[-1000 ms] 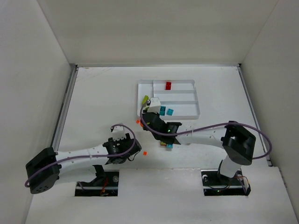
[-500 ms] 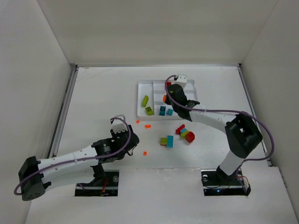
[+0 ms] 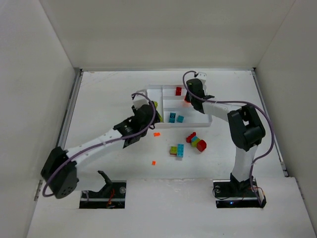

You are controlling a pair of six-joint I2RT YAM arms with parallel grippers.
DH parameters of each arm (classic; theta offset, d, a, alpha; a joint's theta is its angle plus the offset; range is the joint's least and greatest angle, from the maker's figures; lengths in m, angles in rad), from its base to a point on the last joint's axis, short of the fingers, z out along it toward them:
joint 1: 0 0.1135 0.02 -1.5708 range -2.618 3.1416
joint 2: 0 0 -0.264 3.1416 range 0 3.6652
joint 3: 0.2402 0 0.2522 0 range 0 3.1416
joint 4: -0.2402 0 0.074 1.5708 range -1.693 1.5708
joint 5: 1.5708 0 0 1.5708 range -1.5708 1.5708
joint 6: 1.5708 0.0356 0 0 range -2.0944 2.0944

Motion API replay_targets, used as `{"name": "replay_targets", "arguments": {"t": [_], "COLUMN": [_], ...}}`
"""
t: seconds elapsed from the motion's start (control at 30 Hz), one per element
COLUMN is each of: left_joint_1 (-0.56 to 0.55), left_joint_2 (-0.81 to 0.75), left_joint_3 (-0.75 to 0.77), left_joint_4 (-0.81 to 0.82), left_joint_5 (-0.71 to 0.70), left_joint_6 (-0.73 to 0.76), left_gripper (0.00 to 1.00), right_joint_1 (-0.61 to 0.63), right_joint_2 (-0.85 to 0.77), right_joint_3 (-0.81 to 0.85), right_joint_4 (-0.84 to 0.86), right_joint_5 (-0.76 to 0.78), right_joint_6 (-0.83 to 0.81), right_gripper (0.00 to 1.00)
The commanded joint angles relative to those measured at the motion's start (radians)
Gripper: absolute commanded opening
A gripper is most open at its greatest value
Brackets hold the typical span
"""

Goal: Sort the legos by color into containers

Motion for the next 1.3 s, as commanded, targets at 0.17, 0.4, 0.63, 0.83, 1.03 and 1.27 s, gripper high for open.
{"name": "replay_targets", "arguments": {"t": [0.17,0.4,0.63,0.83,1.03,1.27], "left_joint_1": [0.131,0.157,0.16,0.166,0.174,0.166], "left_joint_2": [0.356,0.53,0.645,0.694,0.743,0.824], "left_joint_3": [0.26,0.397,0.48,0.503,0.533,0.605], "left_joint_4": [0.274,0.289,0.294,0.294,0.294,0.26], "left_joint_5": [0.246,0.291,0.299,0.3,0.3,0.274], "left_joint_6": [0.068,0.064,0.068,0.076,0.093,0.139], "left_gripper": [0.32,0.32,0.32,0.32,0.33,0.35], "right_joint_1": [-0.027,-0.023,-0.02,-0.014,-0.014,0.046], "right_joint_2": [0.02,0.011,0.028,0.005,-0.15,-0.369], "right_joint_3": [0.083,0.05,0.028,0.014,-0.108,-0.315], "right_joint_4": [0.0,0.014,0.018,0.02,0.073,0.164], "right_joint_5": [-0.026,-0.042,-0.042,-0.051,-0.051,-0.045], "right_joint_6": [-0.019,0.01,0.019,0.026,0.088,0.141], "right_gripper": [0.27,0.28,0.32,0.48,0.52,0.52]}}
